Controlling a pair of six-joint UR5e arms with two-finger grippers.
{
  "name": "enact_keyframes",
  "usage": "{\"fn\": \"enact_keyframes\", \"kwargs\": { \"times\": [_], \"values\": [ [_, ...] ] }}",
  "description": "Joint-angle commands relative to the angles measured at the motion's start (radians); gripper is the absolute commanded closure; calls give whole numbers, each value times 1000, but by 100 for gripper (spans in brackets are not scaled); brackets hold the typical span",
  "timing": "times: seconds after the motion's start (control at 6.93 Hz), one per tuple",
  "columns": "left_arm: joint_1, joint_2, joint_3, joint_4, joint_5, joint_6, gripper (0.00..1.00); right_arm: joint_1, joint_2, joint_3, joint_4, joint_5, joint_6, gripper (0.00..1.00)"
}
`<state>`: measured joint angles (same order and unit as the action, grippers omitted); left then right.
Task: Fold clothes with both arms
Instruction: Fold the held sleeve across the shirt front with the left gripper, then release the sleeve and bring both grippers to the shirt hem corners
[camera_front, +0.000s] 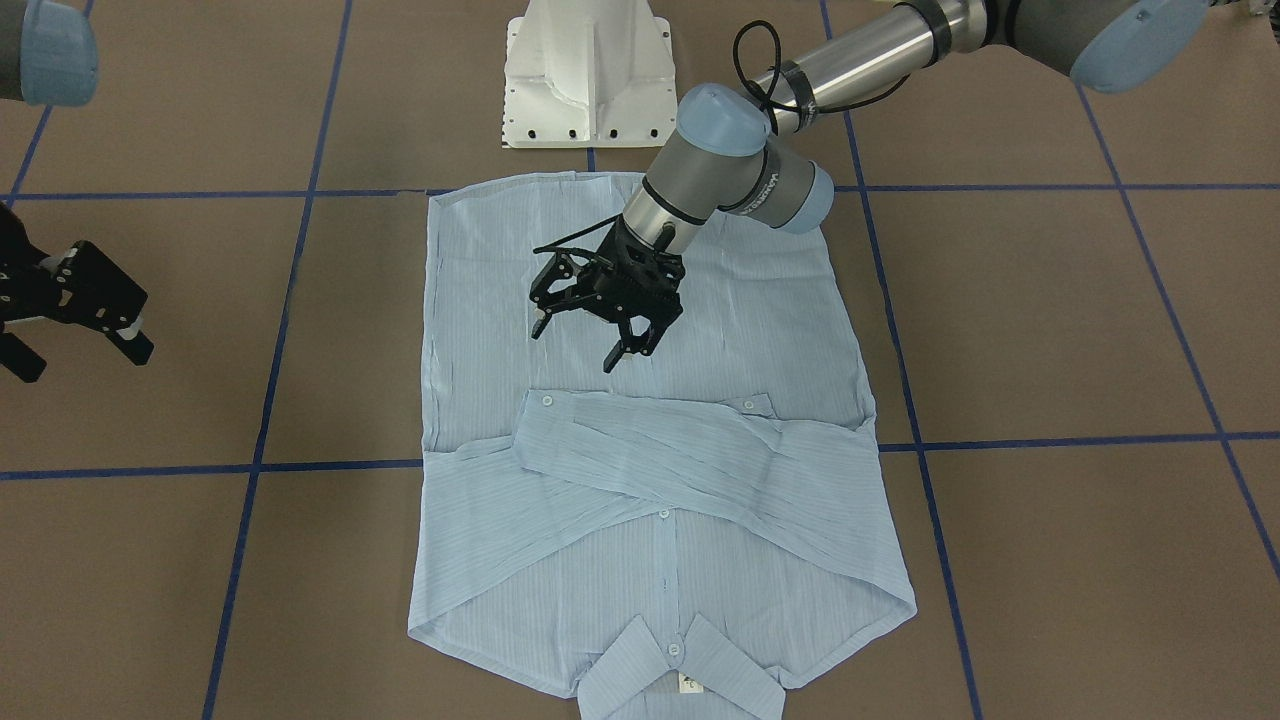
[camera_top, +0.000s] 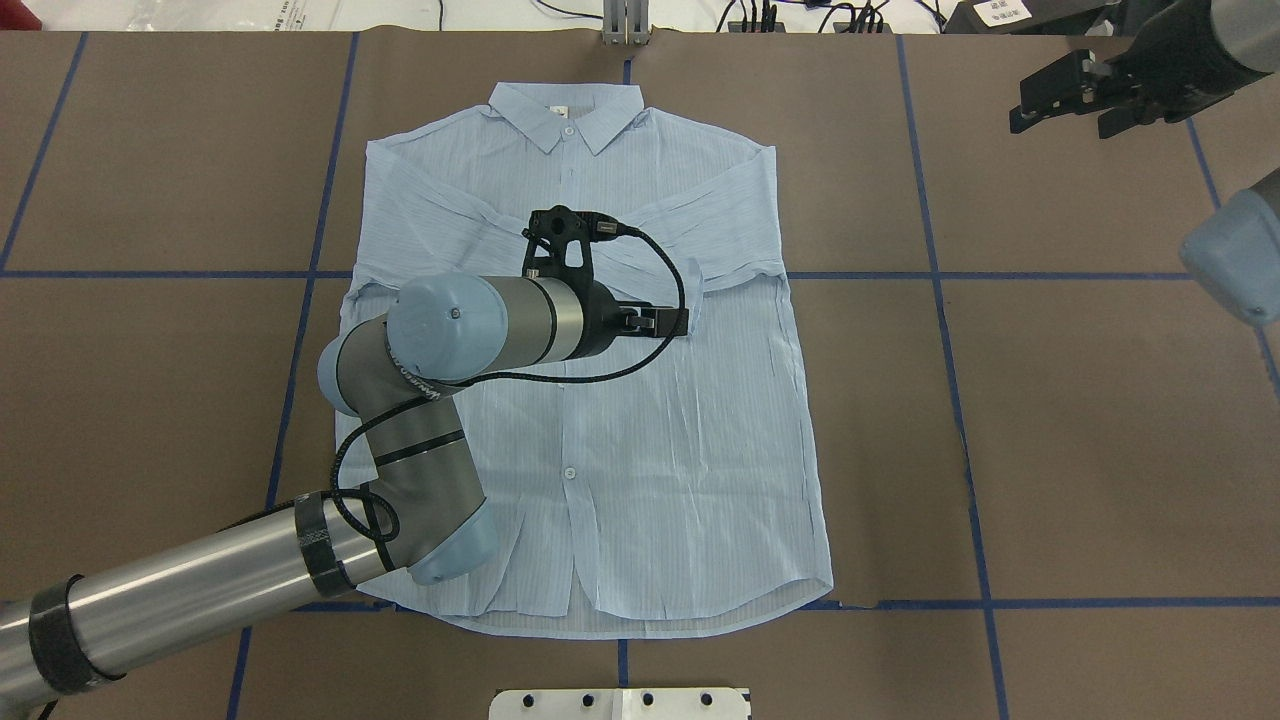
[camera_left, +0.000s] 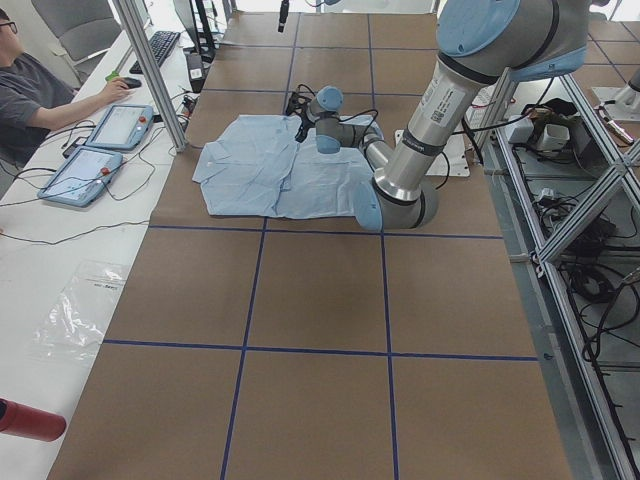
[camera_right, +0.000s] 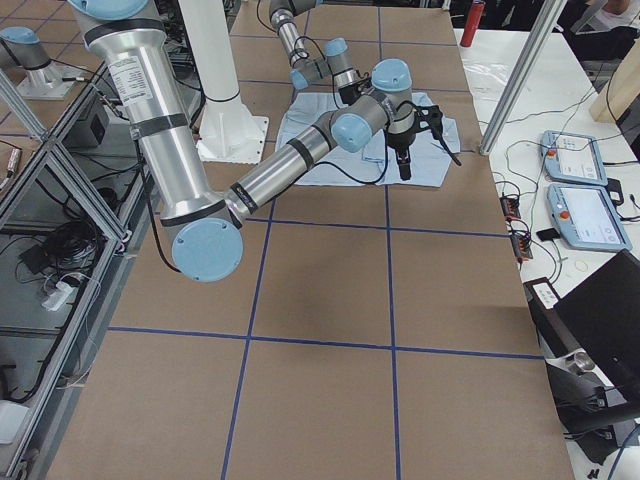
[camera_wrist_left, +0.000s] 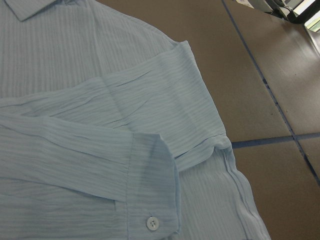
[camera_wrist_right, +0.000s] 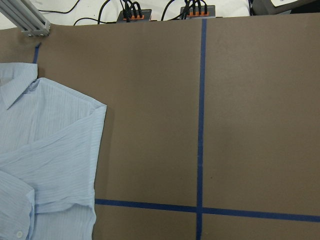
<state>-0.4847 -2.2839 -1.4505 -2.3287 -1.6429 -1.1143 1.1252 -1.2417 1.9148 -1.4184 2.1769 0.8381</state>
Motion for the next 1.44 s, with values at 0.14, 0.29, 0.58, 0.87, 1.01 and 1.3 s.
{"fn": "enact_keyframes", "kwargs": {
  "times": [0.14, 0.29, 0.58, 0.87, 1.01, 1.3],
  "values": [
    [-5, 173, -340, 290, -104, 176, 0, -294, -53, 122, 72, -278, 351, 0],
    [-12, 322, -454, 295, -100, 135, 0, -424, -120, 197, 72, -380, 455, 0],
    [21, 531, -580, 292, -54, 27, 0, -705, -238, 285, 72, -631, 634, 0],
    [163, 639, -611, 290, 70, -135, 0, -855, -286, 294, 72, -747, 749, 0],
    [231, 685, -622, 290, 115, -218, 0, -878, -297, 305, 72, -770, 756, 0],
    [284, 714, -617, 298, 124, -266, 17, -883, -300, 305, 72, -772, 757, 0]
  ]
}}
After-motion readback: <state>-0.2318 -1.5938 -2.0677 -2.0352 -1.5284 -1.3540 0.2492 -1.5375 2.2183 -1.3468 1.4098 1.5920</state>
